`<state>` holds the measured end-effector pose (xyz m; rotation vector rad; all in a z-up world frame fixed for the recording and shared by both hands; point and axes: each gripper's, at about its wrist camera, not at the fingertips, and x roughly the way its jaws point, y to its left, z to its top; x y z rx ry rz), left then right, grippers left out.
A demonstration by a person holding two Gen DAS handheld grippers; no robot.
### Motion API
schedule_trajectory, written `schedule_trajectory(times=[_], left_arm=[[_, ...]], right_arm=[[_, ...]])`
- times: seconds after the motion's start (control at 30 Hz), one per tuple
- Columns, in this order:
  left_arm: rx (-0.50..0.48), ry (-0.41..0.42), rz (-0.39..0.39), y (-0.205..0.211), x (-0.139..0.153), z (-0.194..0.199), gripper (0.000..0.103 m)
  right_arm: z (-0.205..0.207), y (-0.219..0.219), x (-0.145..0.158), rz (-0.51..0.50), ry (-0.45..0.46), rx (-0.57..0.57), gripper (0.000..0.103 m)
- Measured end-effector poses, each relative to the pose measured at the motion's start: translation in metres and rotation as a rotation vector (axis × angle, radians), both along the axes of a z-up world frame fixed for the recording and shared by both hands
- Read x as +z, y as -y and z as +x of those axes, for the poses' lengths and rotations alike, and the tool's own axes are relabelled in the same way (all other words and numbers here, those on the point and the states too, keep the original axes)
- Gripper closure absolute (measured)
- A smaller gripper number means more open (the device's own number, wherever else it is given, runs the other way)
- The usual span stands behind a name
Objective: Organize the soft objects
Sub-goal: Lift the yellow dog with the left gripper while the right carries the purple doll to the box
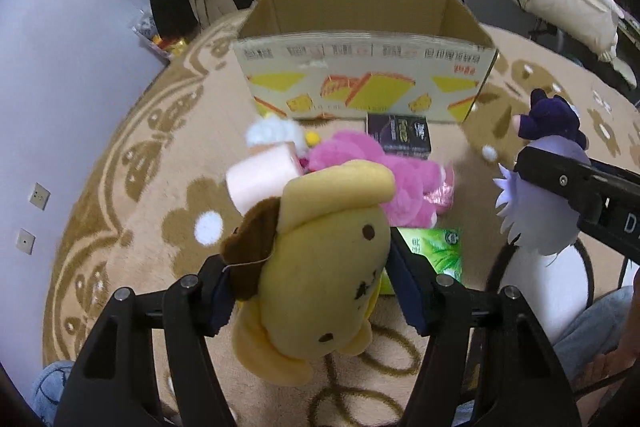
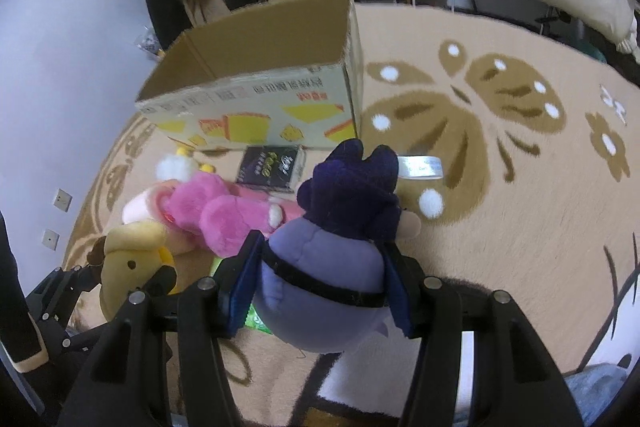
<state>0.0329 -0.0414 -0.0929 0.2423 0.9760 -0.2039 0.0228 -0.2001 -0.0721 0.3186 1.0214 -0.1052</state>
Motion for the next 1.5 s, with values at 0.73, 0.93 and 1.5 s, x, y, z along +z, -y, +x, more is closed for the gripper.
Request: schedule_trajectory(times=[0.73,0.93,1.5], left_arm=[[-0.012,0.274,-0.062,-0.005,0.059,0.006,0.037],[0.001,0.308,-0.077,0.002,0.060,0.038,0.037],[0.012,0.365,-0.107,0.010,0.079,0.117,0.036]], right_arm=[[0.002,-0.019,0.058,-0.112,0.248,0.076,0.044],[0.018,-0.011,0.064,-0.117,0.255,0.061,0.044],[0.093,0.004,0.065,-0.136,0.316,0.076,0.044]])
